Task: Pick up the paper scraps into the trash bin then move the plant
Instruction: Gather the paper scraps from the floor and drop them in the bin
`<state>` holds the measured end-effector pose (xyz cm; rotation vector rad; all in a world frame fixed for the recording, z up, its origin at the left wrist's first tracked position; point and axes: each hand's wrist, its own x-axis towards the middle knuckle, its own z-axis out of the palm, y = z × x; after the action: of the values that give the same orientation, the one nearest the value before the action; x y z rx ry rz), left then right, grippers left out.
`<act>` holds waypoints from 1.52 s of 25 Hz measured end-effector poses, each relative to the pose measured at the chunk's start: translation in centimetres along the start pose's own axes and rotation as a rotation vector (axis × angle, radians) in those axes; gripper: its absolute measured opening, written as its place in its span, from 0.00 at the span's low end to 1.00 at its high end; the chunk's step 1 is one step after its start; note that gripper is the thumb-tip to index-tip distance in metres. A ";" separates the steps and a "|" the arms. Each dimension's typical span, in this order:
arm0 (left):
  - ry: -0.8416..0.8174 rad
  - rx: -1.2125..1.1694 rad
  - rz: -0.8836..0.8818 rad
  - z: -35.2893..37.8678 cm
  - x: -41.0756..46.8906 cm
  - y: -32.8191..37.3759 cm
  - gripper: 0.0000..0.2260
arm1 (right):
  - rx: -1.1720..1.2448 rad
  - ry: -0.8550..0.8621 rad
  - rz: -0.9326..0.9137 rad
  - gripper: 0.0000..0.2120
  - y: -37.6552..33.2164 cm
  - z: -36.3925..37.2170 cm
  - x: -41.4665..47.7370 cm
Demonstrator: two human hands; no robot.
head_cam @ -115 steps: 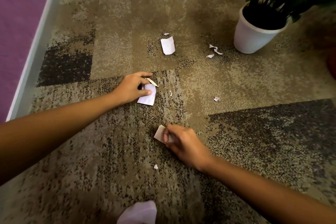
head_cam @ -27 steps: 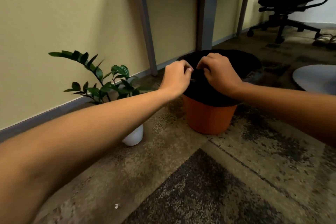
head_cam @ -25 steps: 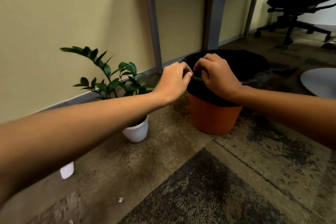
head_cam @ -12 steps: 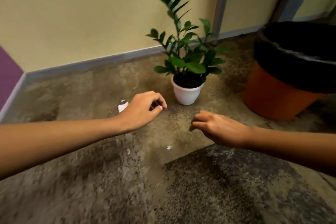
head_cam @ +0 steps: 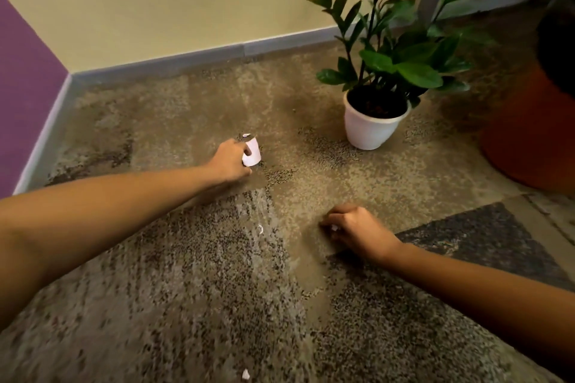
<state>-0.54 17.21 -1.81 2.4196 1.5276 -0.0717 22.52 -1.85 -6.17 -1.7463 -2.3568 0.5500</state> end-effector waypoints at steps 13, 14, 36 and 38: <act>0.023 -0.064 0.058 3.2 5.1 -3.1 0.17 | 0.240 0.064 -0.096 0.18 -7.0 2.6 5.3; 0.056 -0.077 0.054 2.9 5.2 -3.2 0.14 | 0.249 0.044 -0.096 0.19 -7.7 3.0 6.1; 0.188 -0.015 -0.241 1.6 8.4 -4.0 0.14 | 0.063 0.155 -0.088 0.11 -9.0 5.8 7.3; 0.298 -0.089 -0.364 0.4 8.6 -4.3 0.11 | 0.039 0.186 -0.105 0.14 -8.8 6.4 7.1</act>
<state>-0.52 26.37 -4.73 2.1280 2.0395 0.2910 10.35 1.39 -9.32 -1.5722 -2.2773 0.3964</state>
